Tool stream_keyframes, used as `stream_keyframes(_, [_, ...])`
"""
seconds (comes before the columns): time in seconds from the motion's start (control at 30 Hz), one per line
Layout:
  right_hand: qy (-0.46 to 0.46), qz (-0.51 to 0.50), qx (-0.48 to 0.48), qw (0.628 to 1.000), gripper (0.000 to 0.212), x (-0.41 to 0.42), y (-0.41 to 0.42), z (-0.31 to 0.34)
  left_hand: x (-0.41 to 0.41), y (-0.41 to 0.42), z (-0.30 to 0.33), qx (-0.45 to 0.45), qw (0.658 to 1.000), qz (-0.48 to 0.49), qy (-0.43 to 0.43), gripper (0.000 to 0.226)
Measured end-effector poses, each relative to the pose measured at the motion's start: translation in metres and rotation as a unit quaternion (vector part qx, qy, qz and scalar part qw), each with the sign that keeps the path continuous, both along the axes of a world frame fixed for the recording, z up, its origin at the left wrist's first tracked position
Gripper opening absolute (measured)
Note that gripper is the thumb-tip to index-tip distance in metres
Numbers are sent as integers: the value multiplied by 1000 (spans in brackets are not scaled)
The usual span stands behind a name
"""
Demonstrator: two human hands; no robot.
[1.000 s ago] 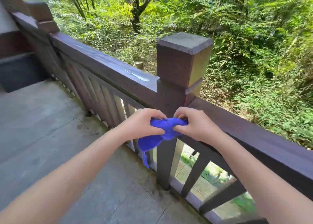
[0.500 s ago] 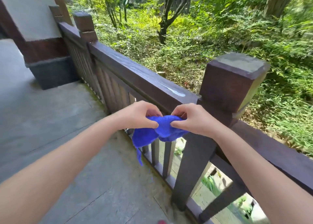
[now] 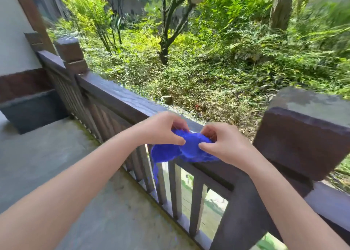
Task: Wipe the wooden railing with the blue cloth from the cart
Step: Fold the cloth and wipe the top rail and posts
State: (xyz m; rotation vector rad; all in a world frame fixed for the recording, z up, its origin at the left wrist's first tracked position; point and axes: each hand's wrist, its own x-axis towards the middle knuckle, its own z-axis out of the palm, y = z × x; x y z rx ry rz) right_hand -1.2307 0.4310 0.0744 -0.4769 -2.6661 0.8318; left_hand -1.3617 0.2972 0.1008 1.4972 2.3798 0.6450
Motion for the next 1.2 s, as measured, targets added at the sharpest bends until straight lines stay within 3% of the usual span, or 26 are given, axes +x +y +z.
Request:
stream_keyframes(0.4, [13,-233,103,967,10,-42,32,31,-62,86,14,92,981,-163,44,20])
stream_keyframes(0.6, [-78,-356,123,923,10,-40,35,10,-59,121,-15,113,957,-261,54,24])
stream_keyframes(0.7, [-125,-399,81,905,10,-37,21,-27,-50,121,-53,74,946,-308,70,30])
stream_keyframes(0.8, [-138,-406,8,903,9,-34,3,-58,-49,113,-84,48,934,-350,55,35])
stream_keyframes(0.9, [-100,-439,9,893,20,-34,5,-68,-52,114,-94,113,952,-285,-26,31])
stream_keyframes(1.0, [-87,-447,40,889,25,-43,15,-79,-45,125,-107,182,942,-270,76,22])
stream_keyframes(1.1, [-162,-393,104,899,49,-49,20,-103,-41,134,-130,91,943,-300,109,44])
stream_keyframes(1.2, [-181,-398,161,885,54,-49,25,-117,-50,140,-144,82,936,-314,133,52])
